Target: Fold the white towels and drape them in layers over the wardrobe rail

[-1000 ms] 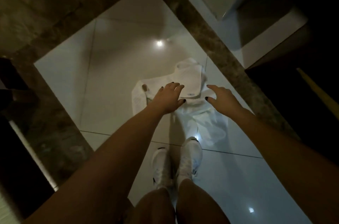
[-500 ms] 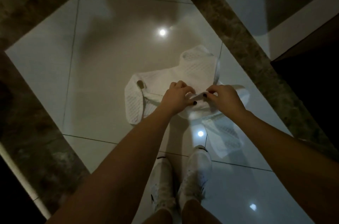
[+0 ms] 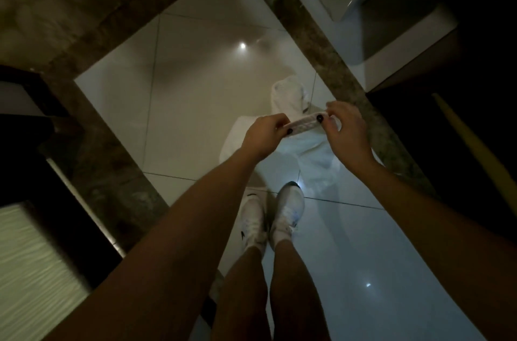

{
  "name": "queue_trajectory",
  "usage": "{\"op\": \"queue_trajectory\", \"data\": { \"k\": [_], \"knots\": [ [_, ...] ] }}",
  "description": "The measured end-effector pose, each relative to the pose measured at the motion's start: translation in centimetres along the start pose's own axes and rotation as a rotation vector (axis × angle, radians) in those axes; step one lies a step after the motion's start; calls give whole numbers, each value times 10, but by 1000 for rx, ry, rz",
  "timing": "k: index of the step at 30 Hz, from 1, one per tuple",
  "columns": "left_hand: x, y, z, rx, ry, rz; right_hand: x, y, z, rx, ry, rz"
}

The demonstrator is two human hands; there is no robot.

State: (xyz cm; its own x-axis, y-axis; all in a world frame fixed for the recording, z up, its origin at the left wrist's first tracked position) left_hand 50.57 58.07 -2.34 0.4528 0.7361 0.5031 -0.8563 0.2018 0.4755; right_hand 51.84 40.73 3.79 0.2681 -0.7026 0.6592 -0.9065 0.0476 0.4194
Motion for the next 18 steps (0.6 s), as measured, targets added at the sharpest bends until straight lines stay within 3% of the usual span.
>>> {"op": "queue_trajectory", "data": {
  "k": [5,9,18],
  "knots": [
    [68,29,94,-25,23,-69,78,31,-68,-121,-32,-9],
    [122,52,170,-92,-29,-176,140,65,-116,-111,-90,71],
    [212,122,334,-274,-149,-227,279,153,-219,22,-167,289]
  ]
}}
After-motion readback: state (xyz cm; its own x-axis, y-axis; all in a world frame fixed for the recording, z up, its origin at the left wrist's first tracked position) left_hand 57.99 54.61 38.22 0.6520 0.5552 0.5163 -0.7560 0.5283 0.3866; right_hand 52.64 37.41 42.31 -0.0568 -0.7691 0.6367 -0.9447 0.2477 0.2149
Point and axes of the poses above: each hand's wrist, its own y-axis away from the middle knuckle, its own x-axis out of the back of the hand, z = x × y, the point moved 4 cm from there along -y, towards the middle knuckle, and after that the axes turned 7 degrees about -x, right-handed, at the moved point
